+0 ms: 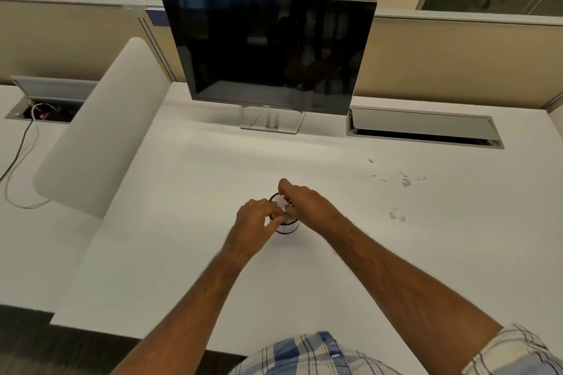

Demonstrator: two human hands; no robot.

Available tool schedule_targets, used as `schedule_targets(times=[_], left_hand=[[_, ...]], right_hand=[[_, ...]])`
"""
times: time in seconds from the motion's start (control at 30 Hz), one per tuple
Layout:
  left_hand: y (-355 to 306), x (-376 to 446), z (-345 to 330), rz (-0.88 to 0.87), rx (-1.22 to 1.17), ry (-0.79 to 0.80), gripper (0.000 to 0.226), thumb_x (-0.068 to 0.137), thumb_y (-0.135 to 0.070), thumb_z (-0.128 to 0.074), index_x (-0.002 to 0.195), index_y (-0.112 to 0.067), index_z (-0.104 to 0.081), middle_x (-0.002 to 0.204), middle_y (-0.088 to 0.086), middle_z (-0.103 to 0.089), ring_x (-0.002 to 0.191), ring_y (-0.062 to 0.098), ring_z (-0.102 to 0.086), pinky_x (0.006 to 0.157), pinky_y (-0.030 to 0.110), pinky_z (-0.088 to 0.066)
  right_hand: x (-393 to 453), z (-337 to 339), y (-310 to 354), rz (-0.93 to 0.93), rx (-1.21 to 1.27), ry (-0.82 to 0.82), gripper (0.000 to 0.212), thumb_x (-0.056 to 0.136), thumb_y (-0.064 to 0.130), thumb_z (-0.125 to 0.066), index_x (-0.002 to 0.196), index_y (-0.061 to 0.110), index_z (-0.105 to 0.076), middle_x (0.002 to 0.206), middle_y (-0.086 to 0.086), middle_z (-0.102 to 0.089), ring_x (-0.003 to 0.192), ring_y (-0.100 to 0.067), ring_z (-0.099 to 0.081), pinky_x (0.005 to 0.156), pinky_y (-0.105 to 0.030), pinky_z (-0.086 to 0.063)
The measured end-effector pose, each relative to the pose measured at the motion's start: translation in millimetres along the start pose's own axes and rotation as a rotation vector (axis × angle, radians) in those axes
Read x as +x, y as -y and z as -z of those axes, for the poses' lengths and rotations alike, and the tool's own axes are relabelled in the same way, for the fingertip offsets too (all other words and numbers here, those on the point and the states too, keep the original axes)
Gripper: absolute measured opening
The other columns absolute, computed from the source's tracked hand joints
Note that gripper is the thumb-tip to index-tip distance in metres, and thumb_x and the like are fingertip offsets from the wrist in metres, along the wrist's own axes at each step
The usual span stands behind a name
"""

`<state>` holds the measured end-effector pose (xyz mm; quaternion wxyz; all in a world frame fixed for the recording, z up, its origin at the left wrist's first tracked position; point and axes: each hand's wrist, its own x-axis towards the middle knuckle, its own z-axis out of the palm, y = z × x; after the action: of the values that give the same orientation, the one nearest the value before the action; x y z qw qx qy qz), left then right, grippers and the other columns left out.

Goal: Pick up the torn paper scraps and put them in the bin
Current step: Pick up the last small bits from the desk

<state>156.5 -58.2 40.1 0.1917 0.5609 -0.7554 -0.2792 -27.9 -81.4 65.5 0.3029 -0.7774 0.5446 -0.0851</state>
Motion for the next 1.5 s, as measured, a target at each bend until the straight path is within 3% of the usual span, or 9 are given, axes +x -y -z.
schedule_targets(times=[0.17, 0.33, 0.47, 0.63, 0.93, 1.07, 1.13, 1.33, 1.5], left_hand=[[-4, 4, -7, -0.021, 0.248, 0.042, 0.020, 0.100, -0.032, -0.056, 0.103, -0.039, -0.074, 0.103, -0.015, -0.070, 0.098, 0.016, -0.056, 0.087, 0.038, -0.039], [-6, 6, -10, -0.052, 0.304, 0.059, 0.023, 0.099, -0.035, -0.053, 0.112, -0.039, -0.072, 0.108, -0.016, -0.069, 0.100, 0.018, -0.055, 0.084, 0.039, -0.036], [-7, 3, -9, -0.066, 0.289, 0.007, 0.017, 0.095, -0.039, -0.063, 0.106, -0.033, -0.073, 0.099, -0.014, -0.067, 0.095, 0.017, -0.056, 0.082, 0.036, -0.035], [-1, -5, -5, -0.047, 0.266, -0.122, 0.014, 0.089, -0.041, -0.071, 0.084, -0.030, -0.066, 0.086, -0.014, -0.060, 0.084, 0.015, -0.055, 0.076, 0.035, -0.036], [-20, -10, -11, -0.072, 0.161, -0.148, 0.006, 0.090, -0.025, -0.069, 0.095, -0.025, -0.065, 0.095, -0.011, -0.063, 0.091, 0.018, -0.055, 0.082, 0.034, -0.043], [-42, -6, -24, -0.127, -0.026, -0.105, 0.012, 0.091, -0.015, -0.069, 0.101, -0.021, -0.067, 0.101, -0.011, -0.064, 0.099, 0.009, -0.052, 0.100, 0.016, -0.037], [-53, -5, -32, -0.145, -0.077, -0.058, 0.010, 0.092, -0.015, -0.068, 0.099, -0.021, -0.067, 0.097, -0.012, -0.062, 0.096, 0.005, -0.056, 0.098, 0.006, -0.034], [-78, 0, -71, -0.186, -0.122, 0.108, 0.008, 0.094, -0.022, -0.064, 0.101, -0.026, -0.065, 0.097, -0.015, -0.057, 0.088, 0.007, -0.059, 0.072, 0.022, -0.051], [-94, -3, -115, -0.167, -0.104, 0.275, 0.017, 0.093, -0.022, -0.066, 0.110, -0.025, -0.065, 0.104, -0.012, -0.057, 0.091, 0.004, -0.055, 0.075, 0.020, -0.048]], right_hand=[[5, 2, 0, 0.012, -0.040, 0.047, 0.009, 0.098, 0.025, -0.054, 0.098, 0.016, -0.055, 0.095, 0.000, -0.060, 0.083, -0.018, -0.055, 0.071, -0.034, -0.046], [-3, 11, -3, 0.030, -0.060, 0.044, 0.012, 0.094, 0.013, -0.049, 0.103, 0.021, -0.044, 0.087, 0.001, -0.057, 0.073, -0.017, -0.046, 0.057, -0.028, -0.034], [-6, 6, -11, 0.029, 0.060, -0.040, 0.025, 0.089, 0.011, -0.052, 0.095, 0.032, -0.041, 0.091, 0.010, -0.051, 0.078, -0.014, -0.050, 0.063, -0.033, -0.045], [-5, 4, -17, 0.035, 0.134, -0.173, 0.025, 0.092, 0.006, -0.055, 0.093, 0.029, -0.047, 0.092, 0.010, -0.050, 0.079, -0.014, -0.053, 0.067, -0.034, -0.048], [-36, 5, -61, -0.067, 0.287, -0.332, 0.016, 0.095, 0.008, -0.058, 0.099, 0.023, -0.059, 0.097, 0.008, -0.058, 0.089, -0.009, -0.058, 0.079, -0.031, -0.052], [-71, 4, -98, -0.154, 0.267, -0.351, 0.017, 0.095, 0.007, -0.059, 0.104, 0.020, -0.066, 0.099, 0.007, -0.060, 0.091, -0.010, -0.061, 0.080, -0.031, -0.054], [-91, 7, -121, -0.202, 0.254, -0.349, 0.020, 0.095, 0.004, -0.059, 0.106, 0.018, -0.069, 0.101, 0.004, -0.062, 0.092, -0.013, -0.063, 0.081, -0.031, -0.054], [-141, 19, -186, -0.393, 0.209, -0.403, 0.025, 0.090, -0.004, -0.062, 0.104, 0.014, -0.073, 0.100, 0.001, -0.067, 0.089, -0.015, -0.064, 0.082, -0.013, -0.048], [-167, 24, -225, -0.536, 0.212, -0.438, 0.027, 0.090, -0.004, -0.059, 0.105, 0.013, -0.073, 0.103, -0.001, -0.065, 0.088, -0.016, -0.062, 0.084, -0.026, -0.047]])
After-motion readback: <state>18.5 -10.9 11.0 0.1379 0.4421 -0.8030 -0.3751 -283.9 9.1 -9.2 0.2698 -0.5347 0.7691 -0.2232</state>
